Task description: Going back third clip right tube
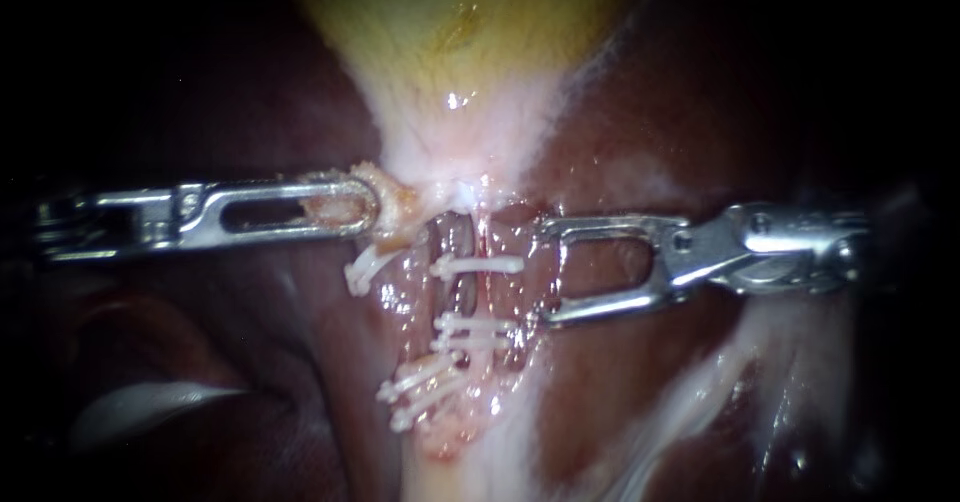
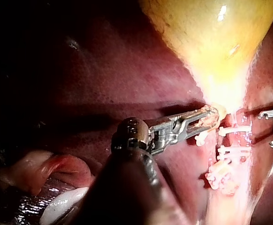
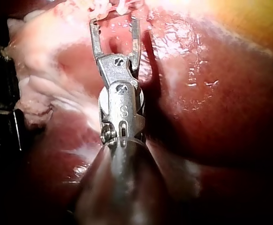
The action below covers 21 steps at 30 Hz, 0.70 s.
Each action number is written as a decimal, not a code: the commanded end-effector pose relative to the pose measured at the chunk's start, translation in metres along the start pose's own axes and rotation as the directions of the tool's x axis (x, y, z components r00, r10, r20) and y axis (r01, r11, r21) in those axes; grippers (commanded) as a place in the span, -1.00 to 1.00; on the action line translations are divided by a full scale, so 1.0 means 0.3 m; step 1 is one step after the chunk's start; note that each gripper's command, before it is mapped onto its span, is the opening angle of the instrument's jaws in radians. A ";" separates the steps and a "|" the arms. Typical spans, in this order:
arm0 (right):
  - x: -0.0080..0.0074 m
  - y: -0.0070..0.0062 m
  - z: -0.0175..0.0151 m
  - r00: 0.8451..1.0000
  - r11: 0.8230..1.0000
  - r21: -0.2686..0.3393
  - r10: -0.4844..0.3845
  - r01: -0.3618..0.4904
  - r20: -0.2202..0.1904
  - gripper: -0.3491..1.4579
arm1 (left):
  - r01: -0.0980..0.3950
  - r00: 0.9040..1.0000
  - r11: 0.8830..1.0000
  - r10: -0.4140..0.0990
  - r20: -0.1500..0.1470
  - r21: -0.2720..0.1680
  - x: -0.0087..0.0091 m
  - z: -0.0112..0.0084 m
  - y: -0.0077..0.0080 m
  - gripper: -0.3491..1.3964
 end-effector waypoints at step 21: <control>0.0034 -0.0030 -0.007 1.000 1.000 0.005 -0.028 0.028 0.001 -0.06 | -0.005 1.000 1.000 0.005 0.004 0.001 0.0056 0.0137 0.0053 -1.00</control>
